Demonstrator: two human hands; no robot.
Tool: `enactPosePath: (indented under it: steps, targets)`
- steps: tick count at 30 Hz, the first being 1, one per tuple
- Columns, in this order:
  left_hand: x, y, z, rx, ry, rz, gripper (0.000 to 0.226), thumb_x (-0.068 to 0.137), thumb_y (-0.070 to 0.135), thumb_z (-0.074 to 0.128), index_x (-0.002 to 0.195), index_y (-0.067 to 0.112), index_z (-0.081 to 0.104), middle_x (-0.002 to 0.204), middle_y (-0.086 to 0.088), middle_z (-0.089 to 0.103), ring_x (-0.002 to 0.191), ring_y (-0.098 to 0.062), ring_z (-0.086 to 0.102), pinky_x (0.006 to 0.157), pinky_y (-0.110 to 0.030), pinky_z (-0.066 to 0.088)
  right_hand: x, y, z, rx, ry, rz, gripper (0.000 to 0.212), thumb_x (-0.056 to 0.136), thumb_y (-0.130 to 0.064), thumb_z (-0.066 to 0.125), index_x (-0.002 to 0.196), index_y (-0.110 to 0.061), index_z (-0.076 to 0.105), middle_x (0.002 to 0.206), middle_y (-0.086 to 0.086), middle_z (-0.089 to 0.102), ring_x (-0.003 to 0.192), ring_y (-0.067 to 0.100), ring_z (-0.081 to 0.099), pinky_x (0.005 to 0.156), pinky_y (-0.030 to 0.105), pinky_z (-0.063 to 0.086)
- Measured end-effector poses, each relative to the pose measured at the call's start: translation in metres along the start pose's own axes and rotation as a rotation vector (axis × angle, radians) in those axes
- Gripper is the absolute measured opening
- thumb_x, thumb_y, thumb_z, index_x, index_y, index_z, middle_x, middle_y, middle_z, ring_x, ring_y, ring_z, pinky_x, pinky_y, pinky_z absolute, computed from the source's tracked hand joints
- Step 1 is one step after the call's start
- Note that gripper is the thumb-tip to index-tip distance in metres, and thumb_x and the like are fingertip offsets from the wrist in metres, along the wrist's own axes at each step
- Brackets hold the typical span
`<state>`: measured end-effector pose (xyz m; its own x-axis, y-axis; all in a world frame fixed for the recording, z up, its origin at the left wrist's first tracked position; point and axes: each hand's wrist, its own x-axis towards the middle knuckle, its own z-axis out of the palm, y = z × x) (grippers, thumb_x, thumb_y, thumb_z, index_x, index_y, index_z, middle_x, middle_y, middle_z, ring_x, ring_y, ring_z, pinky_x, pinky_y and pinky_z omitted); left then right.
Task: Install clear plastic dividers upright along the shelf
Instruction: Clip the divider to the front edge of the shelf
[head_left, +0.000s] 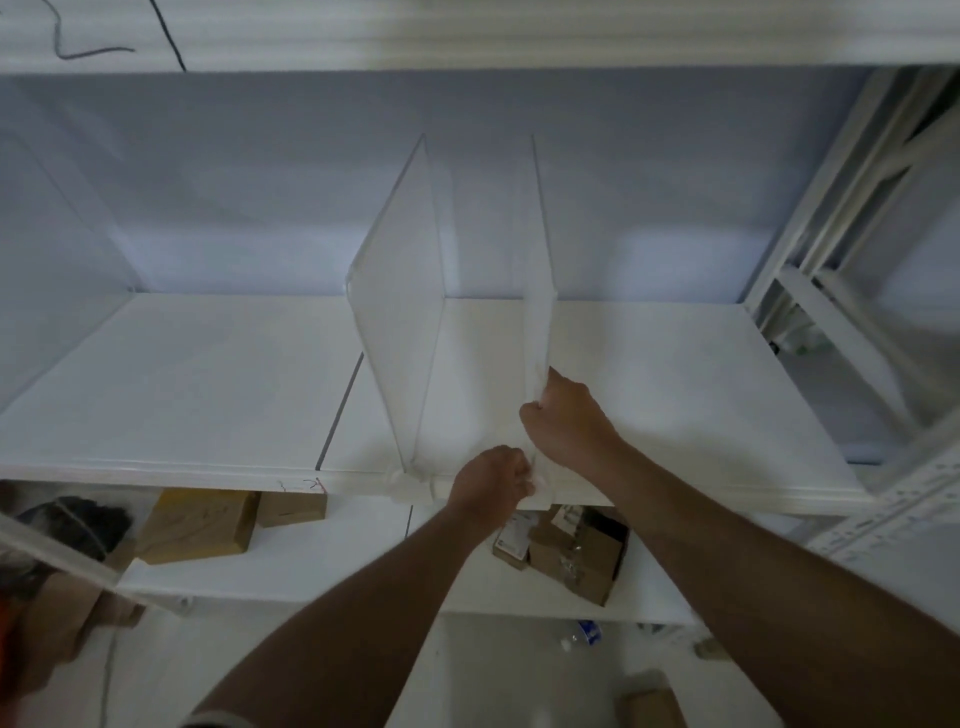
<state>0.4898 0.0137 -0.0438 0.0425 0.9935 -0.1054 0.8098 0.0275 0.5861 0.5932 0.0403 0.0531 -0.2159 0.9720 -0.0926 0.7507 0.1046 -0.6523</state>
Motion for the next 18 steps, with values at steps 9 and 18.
enactPosePath:
  steps: [9,18]
  targets:
    - [0.004,-0.005,0.004,0.119,0.015,0.105,0.021,0.087,0.026,0.062,0.096,0.007,0.069,0.099,-0.009,0.070,0.091,-0.025,0.065,0.081,-0.035,0.053,0.021,0.012,-0.005,-0.106,-0.298,0.090,0.037,0.086,-0.024,0.051,0.118,-0.005,0.055,0.112,0.013,0.063,0.097,0.027,0.062,0.081,0.035,0.052]
    - [0.006,-0.004,0.008,0.144,0.056,0.078,0.019,0.086,0.025,0.064,0.089,0.008,0.072,0.090,-0.009,0.073,0.084,-0.026,0.067,0.075,-0.031,0.050,0.025,0.015,0.000,-0.135,-0.335,0.143,0.038,0.090,-0.013,0.049,0.126,-0.002,0.048,0.119,0.013,0.059,0.097,0.026,0.059,0.072,0.029,0.048]
